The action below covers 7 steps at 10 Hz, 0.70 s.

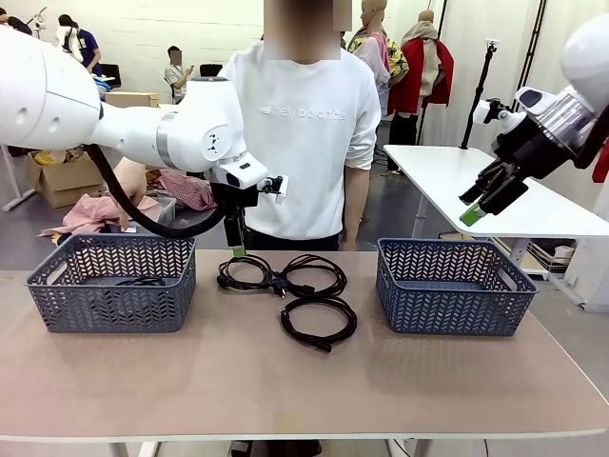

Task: Organize the cables according to human instructions.
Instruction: Pick up a bundle of cables and place it in the basket indicated by the human.

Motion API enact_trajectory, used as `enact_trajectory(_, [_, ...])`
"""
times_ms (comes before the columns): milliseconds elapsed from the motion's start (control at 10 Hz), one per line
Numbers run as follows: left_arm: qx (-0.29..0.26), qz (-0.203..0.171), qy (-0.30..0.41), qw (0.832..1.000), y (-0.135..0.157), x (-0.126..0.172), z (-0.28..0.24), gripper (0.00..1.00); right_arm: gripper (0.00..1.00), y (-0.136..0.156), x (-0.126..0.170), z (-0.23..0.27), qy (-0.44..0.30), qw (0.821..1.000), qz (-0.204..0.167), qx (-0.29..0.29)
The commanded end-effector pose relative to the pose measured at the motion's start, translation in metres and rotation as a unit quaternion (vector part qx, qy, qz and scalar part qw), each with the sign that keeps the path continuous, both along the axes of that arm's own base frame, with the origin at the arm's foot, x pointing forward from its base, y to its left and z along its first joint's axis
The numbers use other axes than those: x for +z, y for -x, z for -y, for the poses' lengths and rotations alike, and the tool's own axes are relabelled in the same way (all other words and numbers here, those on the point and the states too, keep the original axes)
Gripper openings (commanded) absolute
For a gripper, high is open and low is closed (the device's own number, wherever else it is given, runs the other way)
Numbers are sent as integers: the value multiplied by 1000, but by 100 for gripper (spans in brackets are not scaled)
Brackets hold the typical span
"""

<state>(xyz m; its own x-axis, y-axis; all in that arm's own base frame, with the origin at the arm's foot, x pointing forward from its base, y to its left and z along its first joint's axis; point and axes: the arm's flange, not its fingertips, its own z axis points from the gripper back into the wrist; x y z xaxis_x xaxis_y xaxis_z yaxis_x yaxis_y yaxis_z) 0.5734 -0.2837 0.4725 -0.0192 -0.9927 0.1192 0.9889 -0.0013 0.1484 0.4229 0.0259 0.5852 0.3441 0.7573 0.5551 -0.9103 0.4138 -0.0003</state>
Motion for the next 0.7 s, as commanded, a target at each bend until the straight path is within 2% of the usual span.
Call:
enact_trajectory(0, [-7,-3,3,1000,-15,-8,-1,100,100,-1,3,0,1,1000,1,0])
enact_trajectory(300, [7,-11,-6,1000,-43,-42,-2,100,100,-1,3,0,1,1000,1,0])
enact_trajectory(600, [0,-41,-22,999,-54,-81,11,100,100,-1,3,0,1,1000,1,0])
